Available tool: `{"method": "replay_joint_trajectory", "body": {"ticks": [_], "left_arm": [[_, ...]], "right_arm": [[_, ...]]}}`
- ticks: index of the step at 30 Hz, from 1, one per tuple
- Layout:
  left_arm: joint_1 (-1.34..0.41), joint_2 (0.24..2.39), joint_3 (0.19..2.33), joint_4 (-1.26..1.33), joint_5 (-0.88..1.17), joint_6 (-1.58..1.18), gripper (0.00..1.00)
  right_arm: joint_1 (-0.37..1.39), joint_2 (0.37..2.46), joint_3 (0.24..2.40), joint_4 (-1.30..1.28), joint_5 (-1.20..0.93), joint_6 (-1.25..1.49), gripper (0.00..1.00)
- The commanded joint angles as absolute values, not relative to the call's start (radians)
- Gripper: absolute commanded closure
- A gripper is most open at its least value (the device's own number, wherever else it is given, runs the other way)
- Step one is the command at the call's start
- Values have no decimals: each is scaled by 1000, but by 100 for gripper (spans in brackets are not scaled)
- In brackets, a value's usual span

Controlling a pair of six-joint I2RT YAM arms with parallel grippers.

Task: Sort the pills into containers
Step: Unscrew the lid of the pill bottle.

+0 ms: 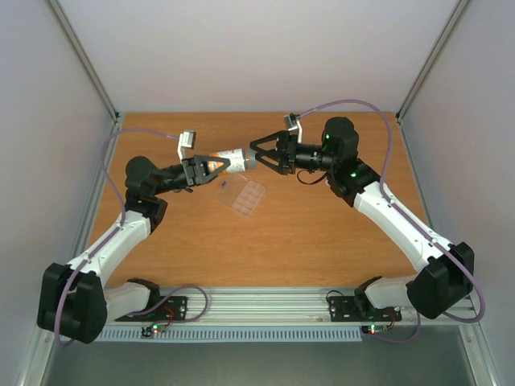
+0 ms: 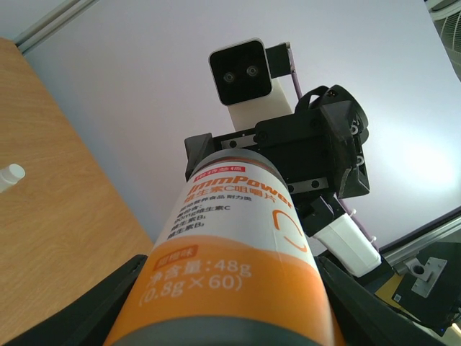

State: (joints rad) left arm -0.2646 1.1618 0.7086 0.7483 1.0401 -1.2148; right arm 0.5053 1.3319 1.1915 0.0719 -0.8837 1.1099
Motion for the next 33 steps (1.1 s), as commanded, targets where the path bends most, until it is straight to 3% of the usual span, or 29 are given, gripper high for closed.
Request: {"method": "replay_joint_trajectory", "body": {"ticks": [1,14,33], "left_arm": [[-271,1174,746,805,1031,-1196,91],[-272,1177,747,801,1032,-1192,91],[-300,1221,774,832,1016,-1210,91]], "right_arm": [[505,1340,1205,43,-912,1109,16],[470,1332,1234,-59,-870,1025,17],[465,1355,1189,-11,-939,1058,19]]}}
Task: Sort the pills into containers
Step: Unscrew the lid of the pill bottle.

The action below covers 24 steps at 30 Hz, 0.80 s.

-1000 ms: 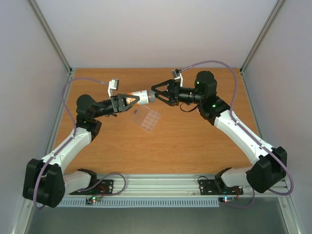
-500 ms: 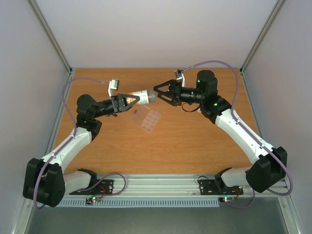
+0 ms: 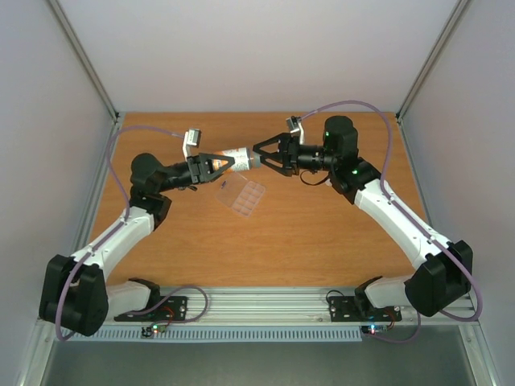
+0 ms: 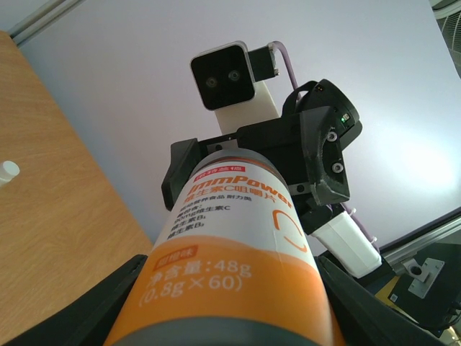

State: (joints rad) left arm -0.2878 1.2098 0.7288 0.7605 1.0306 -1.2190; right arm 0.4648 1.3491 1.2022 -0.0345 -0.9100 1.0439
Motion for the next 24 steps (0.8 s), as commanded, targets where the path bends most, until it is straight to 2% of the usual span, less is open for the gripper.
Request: {"method": "replay_joint_trajectory", "body": {"ticks": [1,6,17,24], "left_arm": [[-304,1223,777,831,1015,-1209,91],[-319,1231,780,830,1004,-1206,91],[-329,1250,771,885,972,-1241,92],[-328,1278,731,1074,927,-1429,92]], "right_arm": [[466,1354,1186,-7,-940,1060,20],[470,1354,1186,-3,-950,1070,27],[471,1340,1206,-40,-952,981,75],[472,1301,1265,-157,-883,616,80]]}}
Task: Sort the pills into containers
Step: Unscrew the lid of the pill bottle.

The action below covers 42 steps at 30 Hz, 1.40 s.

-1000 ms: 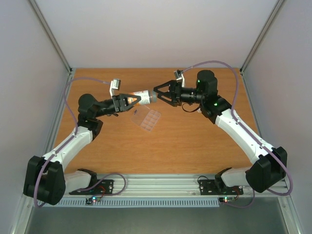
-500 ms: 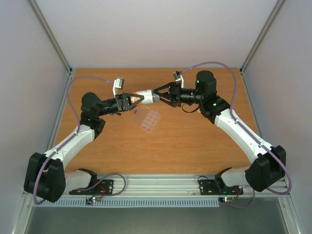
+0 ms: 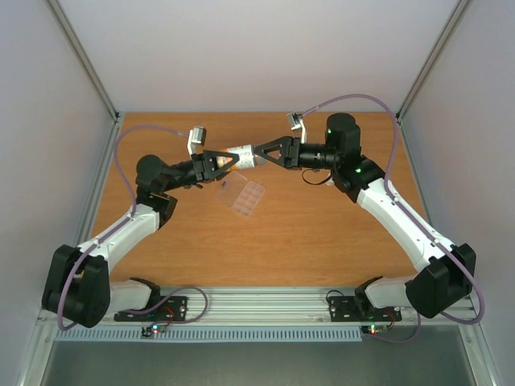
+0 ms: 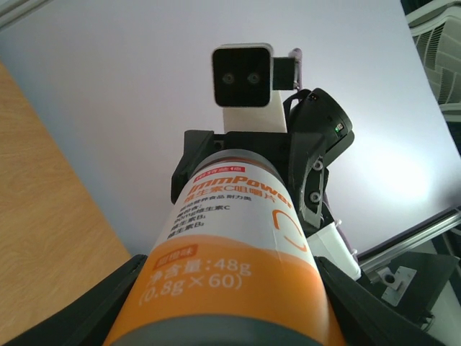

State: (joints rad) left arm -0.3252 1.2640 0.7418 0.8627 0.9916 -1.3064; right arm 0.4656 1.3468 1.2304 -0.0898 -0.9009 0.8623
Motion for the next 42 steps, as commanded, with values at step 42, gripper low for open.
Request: {"method": "replay_joint_trajectory", "body": {"ticks": [42], "left_arm": [[-330,1367,675,1478,819,-1835,92]], "right_arm": [[518,1200,1175,-133,-718,52,70]]}}
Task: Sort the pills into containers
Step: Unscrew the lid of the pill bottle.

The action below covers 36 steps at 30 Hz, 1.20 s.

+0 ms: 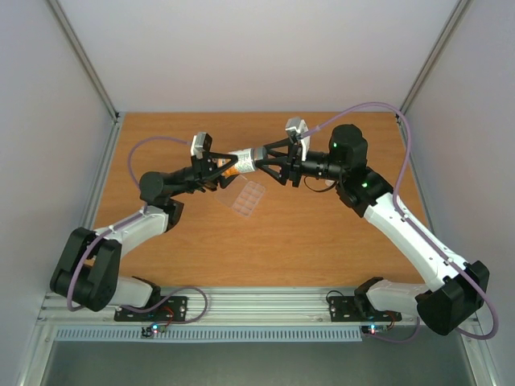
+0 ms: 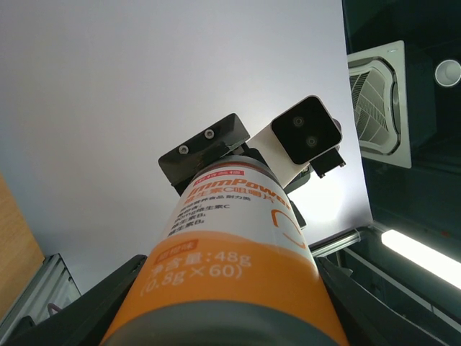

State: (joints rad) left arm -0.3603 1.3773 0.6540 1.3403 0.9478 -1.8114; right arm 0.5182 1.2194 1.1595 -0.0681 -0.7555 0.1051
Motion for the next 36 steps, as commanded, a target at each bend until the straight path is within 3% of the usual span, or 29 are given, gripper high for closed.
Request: {"method": "replay_joint_trajectory", "body": {"ticks": [1,8,14,21,24,36], "left_arm": [[-330,1366,676,1473,818,-1830,92],[-330,1362,675,1459,827,-1813,92],[-331,1364,678,1455,835,-1810,92],[-330,1365,683,1442,850,-1799,92],[-331,1359,699,1398,876,-1772,92],[-332,1272,797,1006,979,-1473,92]], "right_arm": [[518,1200,1181,-133,-718,53,65],[518,1205,1193,-130,-720,68,40],[518,1205,1198,-129,-720,78,26],[516,1197,1196,-114,-719,134,24],[478,1195,1188,-68,-737,289,18],[396,1287,1180,59,-898,991,17]]}}
